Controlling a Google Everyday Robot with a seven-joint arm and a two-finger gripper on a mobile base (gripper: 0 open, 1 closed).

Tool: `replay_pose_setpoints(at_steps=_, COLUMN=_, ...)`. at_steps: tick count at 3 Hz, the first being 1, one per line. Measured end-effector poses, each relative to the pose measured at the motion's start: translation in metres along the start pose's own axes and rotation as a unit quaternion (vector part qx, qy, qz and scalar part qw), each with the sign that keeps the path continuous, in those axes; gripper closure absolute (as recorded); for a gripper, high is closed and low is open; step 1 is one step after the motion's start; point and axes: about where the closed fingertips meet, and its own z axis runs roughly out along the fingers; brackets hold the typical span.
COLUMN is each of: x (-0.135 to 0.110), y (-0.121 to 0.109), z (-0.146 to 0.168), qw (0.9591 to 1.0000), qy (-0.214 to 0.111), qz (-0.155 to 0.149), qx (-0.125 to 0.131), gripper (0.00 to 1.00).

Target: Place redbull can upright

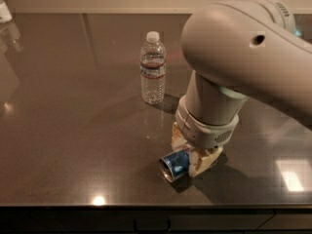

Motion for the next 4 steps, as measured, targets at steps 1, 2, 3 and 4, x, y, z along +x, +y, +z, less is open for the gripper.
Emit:
replay_pose_setpoints(at_steps=1, x=0.002, y=-0.004, z=-0.012, qw=0.9999, qy=-0.008, qz=0.007, qx=0.008, gripper=0.88)
replay_pose_setpoints(at_steps=2, x=0.006, y=-0.009, z=-0.031, qw=0.9985, qy=-0.047, qz=0.024, qx=0.016, gripper=1.00)
replay_pose_setpoints(at_steps=3, x=0.008, y=-0.015, z=-0.058, qw=0.9920, qy=-0.112, qz=0.050, qx=0.031, gripper=1.00)
replay_pose_setpoints(at_steps=4, x=0.001, y=-0.021, z=-0.088, qw=0.9754, qy=-0.198, qz=0.078, qx=0.056, gripper=1.00)
